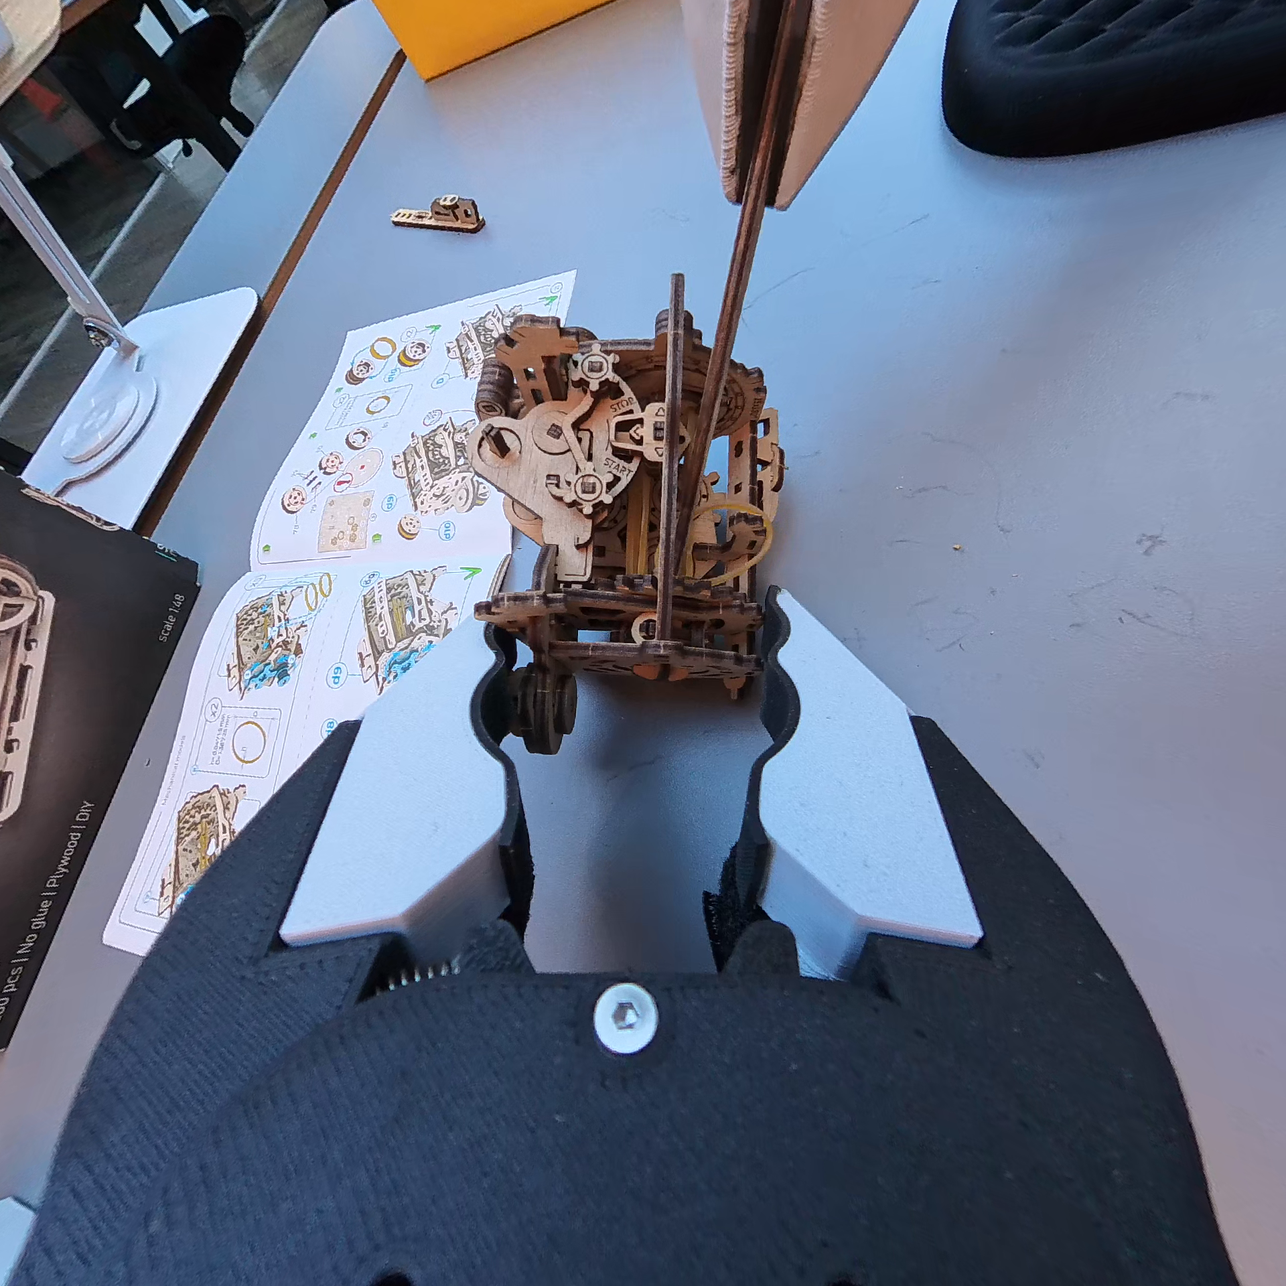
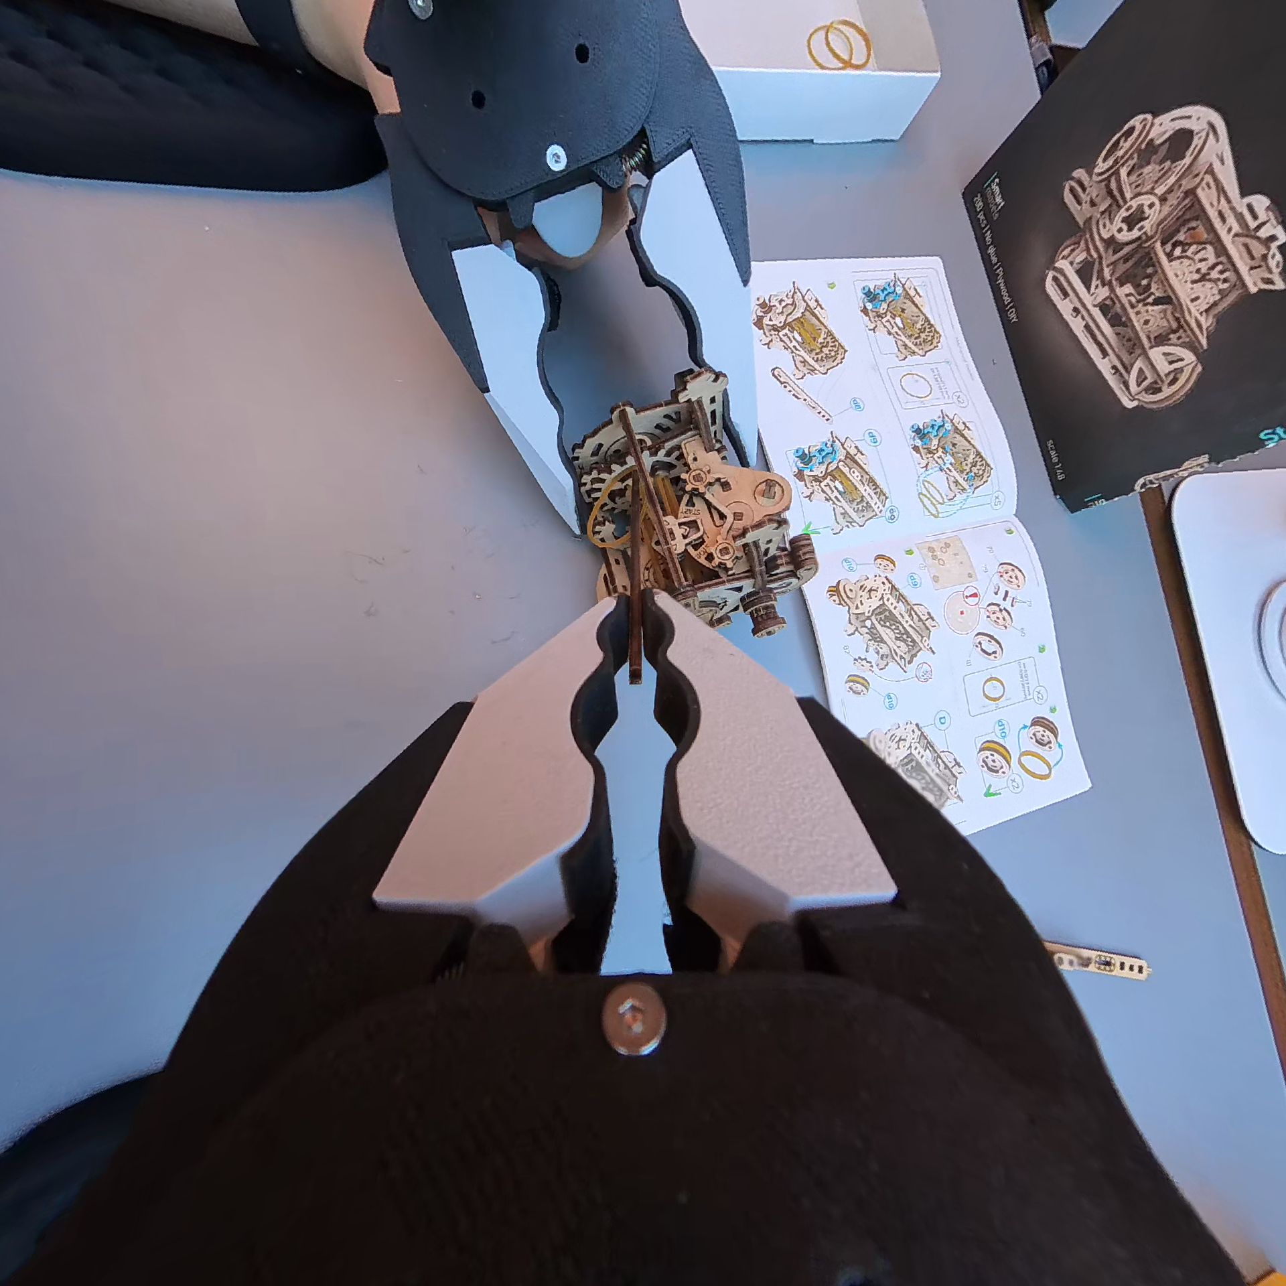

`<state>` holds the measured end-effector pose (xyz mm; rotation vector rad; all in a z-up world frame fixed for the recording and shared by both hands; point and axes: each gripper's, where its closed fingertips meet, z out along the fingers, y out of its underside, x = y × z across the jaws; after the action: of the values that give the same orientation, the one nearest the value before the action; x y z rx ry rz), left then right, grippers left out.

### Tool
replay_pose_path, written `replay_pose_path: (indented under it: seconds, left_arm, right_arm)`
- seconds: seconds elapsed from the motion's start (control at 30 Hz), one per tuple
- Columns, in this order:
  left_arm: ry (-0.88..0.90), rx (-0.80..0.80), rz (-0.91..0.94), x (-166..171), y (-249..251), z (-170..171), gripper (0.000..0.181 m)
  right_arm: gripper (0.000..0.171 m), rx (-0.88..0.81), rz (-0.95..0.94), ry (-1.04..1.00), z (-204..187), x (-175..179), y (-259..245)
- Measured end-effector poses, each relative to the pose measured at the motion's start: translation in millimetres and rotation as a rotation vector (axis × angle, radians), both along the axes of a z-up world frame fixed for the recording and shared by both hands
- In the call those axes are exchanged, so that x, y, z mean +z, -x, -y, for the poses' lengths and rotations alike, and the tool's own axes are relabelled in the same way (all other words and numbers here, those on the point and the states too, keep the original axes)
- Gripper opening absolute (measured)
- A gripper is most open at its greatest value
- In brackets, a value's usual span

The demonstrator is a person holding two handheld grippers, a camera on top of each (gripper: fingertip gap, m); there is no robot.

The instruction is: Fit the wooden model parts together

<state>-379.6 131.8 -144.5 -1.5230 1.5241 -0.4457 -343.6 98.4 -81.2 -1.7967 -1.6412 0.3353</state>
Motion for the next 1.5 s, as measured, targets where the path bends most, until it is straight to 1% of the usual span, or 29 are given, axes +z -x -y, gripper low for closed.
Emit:
replay_pose_path:
  seconds: [0.33,0.8,0.93,1.1,1.33,1.5]
  left_arm:
    - [0.003,-0.005,-0.002,0.0,0.5,0.3,0.07]
    - [-0.002,-0.006,-0.006,-0.1,0.7,0.2,0.07]
    - [-0.003,-0.007,-0.007,0.0,0.7,0.1,0.07]
    - [0.002,-0.007,-0.009,0.0,0.7,-0.3,0.07]
    - [0.043,-0.004,-0.006,0.8,0.2,-0.7,0.069]
    - [0.119,-0.034,0.007,3.0,-0.8,7.1,0.069]
  right_arm:
    - [0.001,0.01,0.049,-0.019,-0.2,-5.8,-2.8]
    - [0.001,0.004,0.046,-0.045,0.2,0.7,-3.4]
    - [0.001,0.0,0.088,-0.046,-0.9,-5.2,-5.1]
    - [0.001,-0.004,0.087,-0.029,-0.2,-5.5,-7.0]
    - [0.001,-0.009,0.077,-0.004,2.1,-3.3,-8.3]
    - [0.001,-0.014,0.052,-0.002,1.4,0.7,-6.7]
